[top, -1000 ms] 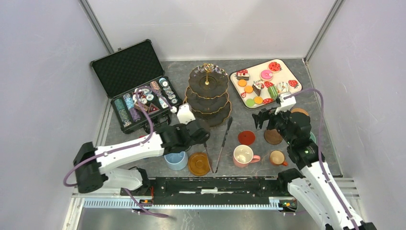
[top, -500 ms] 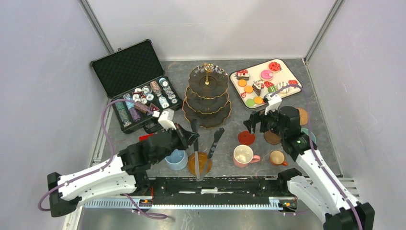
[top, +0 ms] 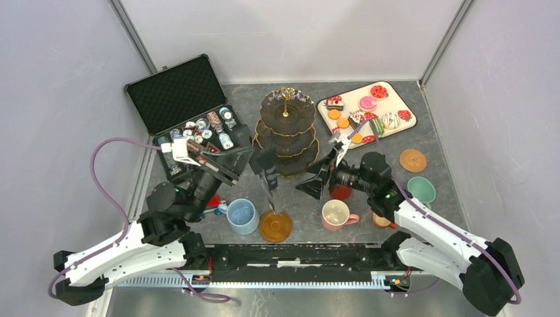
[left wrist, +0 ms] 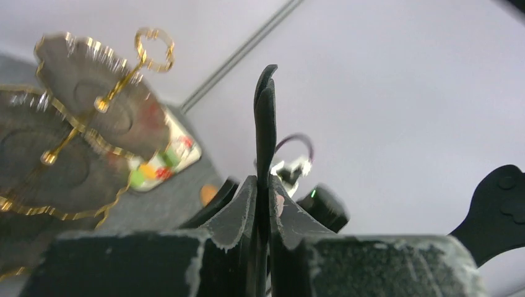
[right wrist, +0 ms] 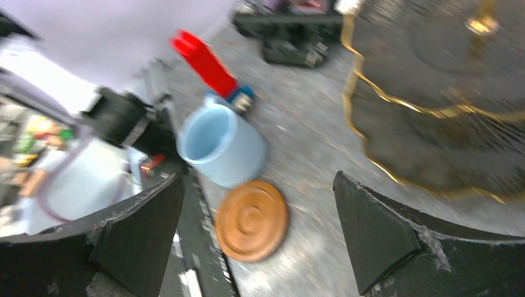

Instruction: Serve the afternoon tea

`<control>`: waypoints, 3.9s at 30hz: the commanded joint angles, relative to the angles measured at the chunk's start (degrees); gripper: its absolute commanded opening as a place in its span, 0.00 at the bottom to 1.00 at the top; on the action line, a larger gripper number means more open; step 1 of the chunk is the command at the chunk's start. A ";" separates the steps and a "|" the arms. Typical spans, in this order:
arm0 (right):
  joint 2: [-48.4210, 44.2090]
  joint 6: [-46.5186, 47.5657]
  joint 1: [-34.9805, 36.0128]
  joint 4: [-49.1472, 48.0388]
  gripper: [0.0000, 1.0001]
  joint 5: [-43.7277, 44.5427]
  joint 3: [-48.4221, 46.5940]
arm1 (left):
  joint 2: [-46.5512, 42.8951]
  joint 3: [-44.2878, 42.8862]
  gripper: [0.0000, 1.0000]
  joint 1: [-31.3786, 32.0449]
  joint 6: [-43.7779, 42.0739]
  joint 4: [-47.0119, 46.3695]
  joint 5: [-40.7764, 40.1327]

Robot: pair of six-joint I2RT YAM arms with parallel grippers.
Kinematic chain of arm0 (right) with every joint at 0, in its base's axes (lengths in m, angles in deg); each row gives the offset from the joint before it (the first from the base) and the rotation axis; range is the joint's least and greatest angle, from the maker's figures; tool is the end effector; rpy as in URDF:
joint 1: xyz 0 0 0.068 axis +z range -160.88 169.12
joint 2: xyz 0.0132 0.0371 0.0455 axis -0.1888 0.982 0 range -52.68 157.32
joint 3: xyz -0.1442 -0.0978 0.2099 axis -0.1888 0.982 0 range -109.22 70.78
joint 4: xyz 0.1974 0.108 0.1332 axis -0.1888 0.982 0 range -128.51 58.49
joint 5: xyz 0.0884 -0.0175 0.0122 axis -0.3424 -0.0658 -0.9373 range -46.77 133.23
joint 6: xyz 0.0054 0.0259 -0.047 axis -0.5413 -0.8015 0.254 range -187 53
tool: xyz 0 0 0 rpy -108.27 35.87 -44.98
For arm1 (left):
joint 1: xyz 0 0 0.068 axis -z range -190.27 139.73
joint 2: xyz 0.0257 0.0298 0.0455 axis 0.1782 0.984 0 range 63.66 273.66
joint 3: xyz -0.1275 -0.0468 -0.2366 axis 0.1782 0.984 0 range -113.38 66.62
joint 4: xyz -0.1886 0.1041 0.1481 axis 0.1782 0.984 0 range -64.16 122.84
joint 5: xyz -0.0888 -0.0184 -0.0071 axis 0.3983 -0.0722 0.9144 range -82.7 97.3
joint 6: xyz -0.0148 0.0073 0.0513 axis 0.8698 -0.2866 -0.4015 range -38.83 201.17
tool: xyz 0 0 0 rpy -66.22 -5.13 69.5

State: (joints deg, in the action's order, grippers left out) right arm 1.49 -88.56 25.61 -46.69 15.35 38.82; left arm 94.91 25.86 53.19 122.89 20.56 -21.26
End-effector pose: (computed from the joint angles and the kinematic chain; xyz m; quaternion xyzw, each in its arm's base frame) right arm 0.1648 0.1427 0.2650 -0.2465 0.7392 0.4559 0.4302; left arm 0.0723 -0.1066 0.3770 -0.0803 0.6176 -0.5184 0.5860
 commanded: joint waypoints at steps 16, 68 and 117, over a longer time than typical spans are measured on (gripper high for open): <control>7.89 -39.34 12.09 -73.22 0.98 -7.62 3.93 | 7.00 -0.89 0.02 -0.05 -1.54 -33.04 -7.06; 10.61 -44.25 15.28 -74.02 0.66 5.69 2.29 | 15.78 4.68 0.37 -0.23 8.26 -37.80 -3.96; 18.51 17.22 -14.80 34.85 0.58 51.72 -30.11 | 9.79 -24.12 1.00 -4.46 -54.28 5.73 -20.92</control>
State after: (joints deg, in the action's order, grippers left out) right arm 15.13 -72.72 12.69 -10.32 76.55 13.77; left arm 109.05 -4.12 49.11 76.62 37.76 -38.11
